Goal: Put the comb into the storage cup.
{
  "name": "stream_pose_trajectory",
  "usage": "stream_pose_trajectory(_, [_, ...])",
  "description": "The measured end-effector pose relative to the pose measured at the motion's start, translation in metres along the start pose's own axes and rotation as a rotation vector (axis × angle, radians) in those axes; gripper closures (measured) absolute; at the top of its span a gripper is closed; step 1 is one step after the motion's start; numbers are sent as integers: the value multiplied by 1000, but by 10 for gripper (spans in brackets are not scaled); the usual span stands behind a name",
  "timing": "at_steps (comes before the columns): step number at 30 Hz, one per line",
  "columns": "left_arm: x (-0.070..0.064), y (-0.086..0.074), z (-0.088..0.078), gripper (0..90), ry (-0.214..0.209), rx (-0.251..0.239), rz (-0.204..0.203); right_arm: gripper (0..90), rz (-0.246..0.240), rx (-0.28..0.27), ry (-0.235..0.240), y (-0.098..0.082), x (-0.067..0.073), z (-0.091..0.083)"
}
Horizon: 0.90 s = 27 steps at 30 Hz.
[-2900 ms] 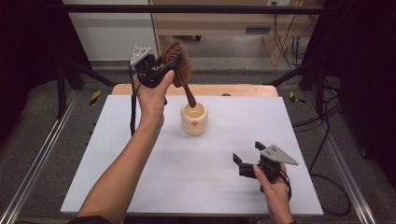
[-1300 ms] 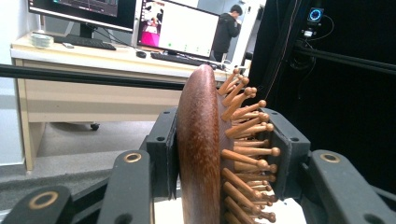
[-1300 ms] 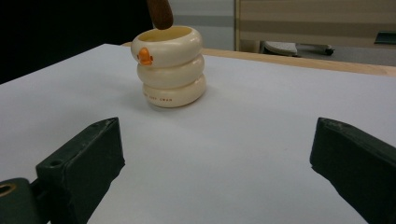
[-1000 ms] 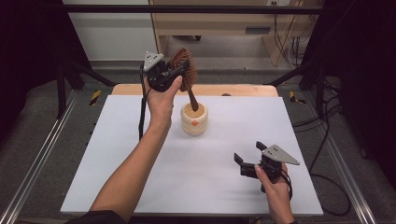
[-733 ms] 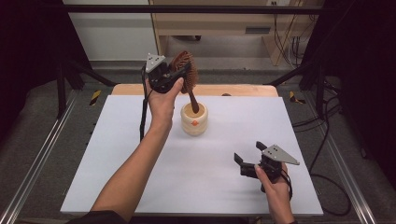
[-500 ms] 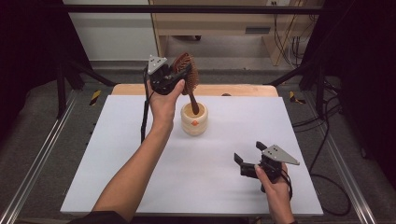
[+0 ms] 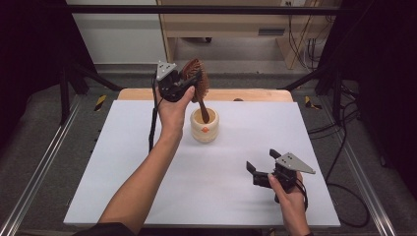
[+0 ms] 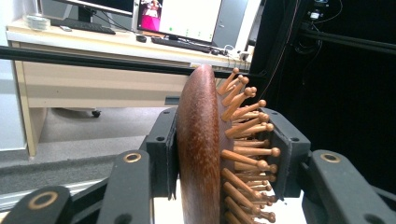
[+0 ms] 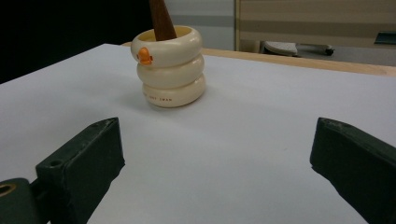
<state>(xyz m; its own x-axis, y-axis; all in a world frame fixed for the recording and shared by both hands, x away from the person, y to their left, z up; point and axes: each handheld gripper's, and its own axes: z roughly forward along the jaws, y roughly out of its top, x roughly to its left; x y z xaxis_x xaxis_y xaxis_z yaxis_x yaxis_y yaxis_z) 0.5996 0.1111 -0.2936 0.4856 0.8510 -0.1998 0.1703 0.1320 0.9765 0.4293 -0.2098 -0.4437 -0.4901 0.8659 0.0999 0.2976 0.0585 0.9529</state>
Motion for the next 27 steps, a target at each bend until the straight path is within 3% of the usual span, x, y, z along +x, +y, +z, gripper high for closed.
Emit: stream_pose_trajectory(27, [3,-15,3,519,1,22,-19,32,8,2,0,0,2,2])
